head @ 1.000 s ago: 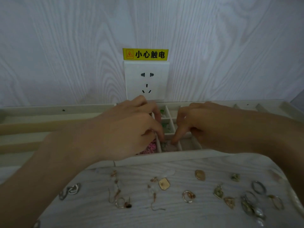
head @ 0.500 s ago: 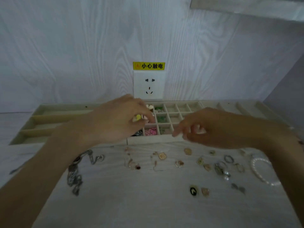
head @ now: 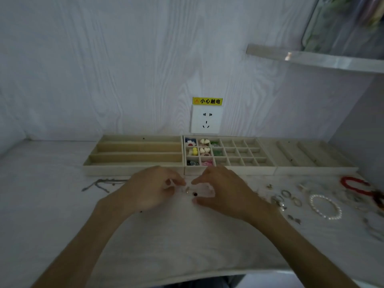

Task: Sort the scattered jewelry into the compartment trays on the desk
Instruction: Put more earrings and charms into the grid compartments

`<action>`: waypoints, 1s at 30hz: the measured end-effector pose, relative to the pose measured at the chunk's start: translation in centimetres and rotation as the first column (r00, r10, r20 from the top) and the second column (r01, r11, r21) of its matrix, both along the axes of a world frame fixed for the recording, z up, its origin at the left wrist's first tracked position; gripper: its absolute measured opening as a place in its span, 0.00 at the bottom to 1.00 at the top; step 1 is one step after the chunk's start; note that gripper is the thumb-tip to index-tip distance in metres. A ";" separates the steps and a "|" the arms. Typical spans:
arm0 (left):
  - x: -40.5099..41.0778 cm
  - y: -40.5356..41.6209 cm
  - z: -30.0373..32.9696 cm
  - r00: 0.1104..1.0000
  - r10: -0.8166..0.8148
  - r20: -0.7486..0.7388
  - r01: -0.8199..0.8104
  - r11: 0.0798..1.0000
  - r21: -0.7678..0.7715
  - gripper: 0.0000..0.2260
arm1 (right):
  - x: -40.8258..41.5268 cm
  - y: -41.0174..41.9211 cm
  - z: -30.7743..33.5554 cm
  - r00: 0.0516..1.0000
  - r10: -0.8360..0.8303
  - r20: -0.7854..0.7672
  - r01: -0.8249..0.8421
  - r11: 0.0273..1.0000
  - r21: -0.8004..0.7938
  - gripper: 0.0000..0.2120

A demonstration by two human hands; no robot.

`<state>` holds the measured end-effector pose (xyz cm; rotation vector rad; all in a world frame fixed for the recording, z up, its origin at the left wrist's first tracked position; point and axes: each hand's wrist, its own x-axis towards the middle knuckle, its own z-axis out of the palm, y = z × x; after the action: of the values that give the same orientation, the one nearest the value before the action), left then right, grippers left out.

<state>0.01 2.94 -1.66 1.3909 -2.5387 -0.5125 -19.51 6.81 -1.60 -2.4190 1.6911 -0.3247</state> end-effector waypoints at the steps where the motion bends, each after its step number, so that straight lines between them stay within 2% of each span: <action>1: 0.0 0.1 -0.1 1.000 -0.006 0.003 0.006 1.000 0.001 0.13 | 0.3 0.0 -0.1 1.000 0.004 0.021 -0.004 1.000 -0.020 0.17; 6: -0.3 0.5 -0.7 0.998 -0.053 -0.016 0.054 0.999 0.009 0.15 | 1.2 0.0 -0.5 0.996 -0.048 0.070 0.052 0.997 -0.064 0.08; 9: 0.0 0.5 -0.7 0.999 -0.031 -0.004 0.031 1.000 -0.002 0.13 | 0.2 0.4 0.1 0.998 -0.043 0.039 0.043 0.999 -0.002 0.07; 13: -0.2 0.0 -0.8 0.998 0.039 -0.043 -0.040 0.999 -0.032 0.13 | -1.8 1.3 1.1 0.999 0.048 -0.014 -0.046 0.993 0.111 0.09; 16: -1.0 -0.3 -1.2 0.999 0.035 -0.036 -0.037 0.998 -0.052 0.14 | -3.3 1.2 1.6 0.999 0.006 0.052 -0.015 0.986 0.168 0.08; 19: -1.9 -0.2 -1.6 0.998 -0.026 -0.064 0.025 0.999 -0.022 0.11 | -4.6 0.6 1.8 0.989 -0.078 0.128 0.064 0.992 0.109 0.08; 22: -2.6 0.3 -1.5 0.990 -0.095 -0.100 0.097 0.995 0.017 0.11 | -4.5 0.1 1.5 0.985 -0.090 0.149 0.080 0.994 0.074 0.08; 26: -2.7 0.5 -1.0 0.989 -0.012 -0.147 0.012 1.000 0.003 0.14 | -3.7 -0.1 1.2 0.985 -0.084 0.150 0.079 0.996 0.044 0.09; 30: -2.0 0.3 -0.8 0.993 0.071 -0.092 -0.076 0.996 -0.048 0.11 | -2.9 -0.8 1.0 0.992 -0.088 0.091 0.091 0.995 -0.030 0.11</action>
<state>-2.03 3.21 -2.42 1.4046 -2.4031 -0.4821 -22.45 5.99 -0.63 -2.3187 1.7717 -0.4709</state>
